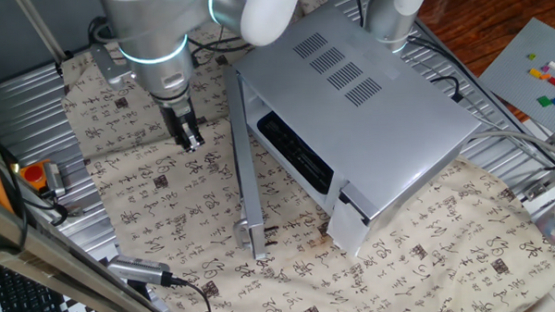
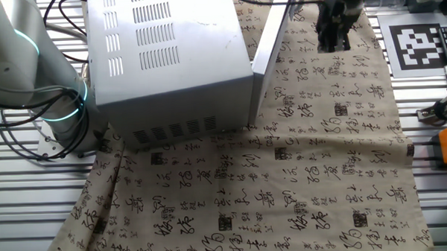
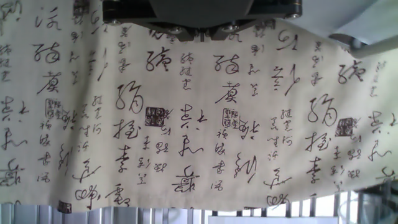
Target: Close the microwave door
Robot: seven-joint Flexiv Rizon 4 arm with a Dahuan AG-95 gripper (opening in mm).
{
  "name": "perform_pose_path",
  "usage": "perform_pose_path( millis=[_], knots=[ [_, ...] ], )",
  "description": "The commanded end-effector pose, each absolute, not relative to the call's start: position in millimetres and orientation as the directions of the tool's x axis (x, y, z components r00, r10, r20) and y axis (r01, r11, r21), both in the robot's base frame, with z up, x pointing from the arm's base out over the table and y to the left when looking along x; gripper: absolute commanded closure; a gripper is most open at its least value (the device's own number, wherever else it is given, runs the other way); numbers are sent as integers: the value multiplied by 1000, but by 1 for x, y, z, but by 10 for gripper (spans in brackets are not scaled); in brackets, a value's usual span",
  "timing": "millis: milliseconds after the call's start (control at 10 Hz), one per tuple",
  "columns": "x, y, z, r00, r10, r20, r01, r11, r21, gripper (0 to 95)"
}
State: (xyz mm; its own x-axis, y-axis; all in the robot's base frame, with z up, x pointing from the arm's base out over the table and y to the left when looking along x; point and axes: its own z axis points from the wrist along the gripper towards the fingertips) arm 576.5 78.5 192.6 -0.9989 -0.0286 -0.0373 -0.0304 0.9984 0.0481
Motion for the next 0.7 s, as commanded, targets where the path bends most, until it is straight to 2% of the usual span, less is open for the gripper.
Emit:
perform_pose_path(
  millis=[100,700],
  knots=[
    [578,83,201,-1000,11,-21,10,999,51,950],
    [579,84,204,-1000,18,-21,17,998,55,950]
  ],
)
